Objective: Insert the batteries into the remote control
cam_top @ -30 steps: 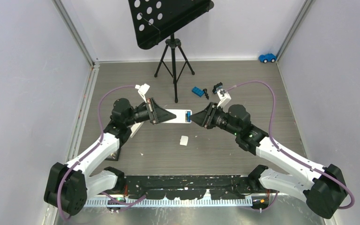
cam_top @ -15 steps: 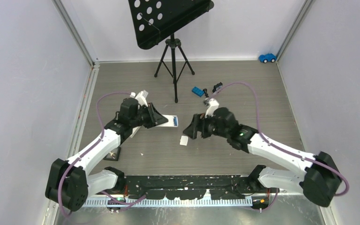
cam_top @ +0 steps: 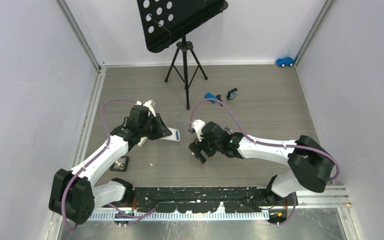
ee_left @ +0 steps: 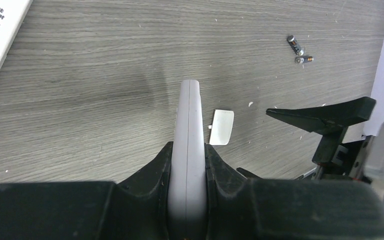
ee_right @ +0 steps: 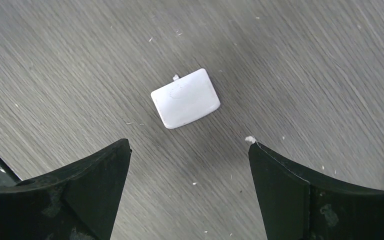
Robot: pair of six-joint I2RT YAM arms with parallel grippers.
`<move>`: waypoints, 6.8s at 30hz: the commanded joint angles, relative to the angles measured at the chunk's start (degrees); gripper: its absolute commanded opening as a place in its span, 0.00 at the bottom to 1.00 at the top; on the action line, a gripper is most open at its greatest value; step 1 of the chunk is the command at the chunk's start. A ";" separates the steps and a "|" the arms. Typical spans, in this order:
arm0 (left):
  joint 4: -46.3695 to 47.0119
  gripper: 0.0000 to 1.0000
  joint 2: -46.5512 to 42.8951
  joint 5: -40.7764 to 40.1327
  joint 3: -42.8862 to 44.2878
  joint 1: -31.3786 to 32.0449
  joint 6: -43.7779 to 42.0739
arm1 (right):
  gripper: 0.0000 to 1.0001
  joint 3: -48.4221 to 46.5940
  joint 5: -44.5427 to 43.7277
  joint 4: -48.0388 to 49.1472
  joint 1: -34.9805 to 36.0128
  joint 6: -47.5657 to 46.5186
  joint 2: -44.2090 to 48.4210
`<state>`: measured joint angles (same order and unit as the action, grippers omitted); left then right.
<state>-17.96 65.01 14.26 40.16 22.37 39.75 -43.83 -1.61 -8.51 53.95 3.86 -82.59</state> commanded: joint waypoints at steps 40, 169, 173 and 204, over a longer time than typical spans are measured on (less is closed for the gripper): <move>-2.50 0.00 -3.30 2.62 3.53 -0.49 -4.71 | 0.67 -19.35 10.03 -14.14 -2.03 -28.73 -23.21; 25.64 0.69 -4.19 5.08 -15.43 6.22 7.93 | 0.86 -5.38 -11.55 -43.14 5.28 105.52 1.99; 25.12 0.69 -4.12 3.53 -15.76 6.98 7.06 | 0.84 -9.29 -13.23 -47.35 5.29 107.01 -0.85; 22.88 0.69 -6.39 0.58 -16.78 6.98 5.17 | 0.58 -6.90 -12.04 -43.93 5.28 110.73 -9.99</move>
<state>3.55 58.96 15.55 23.31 29.19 46.04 -51.42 -10.98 -52.10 59.02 113.14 -91.20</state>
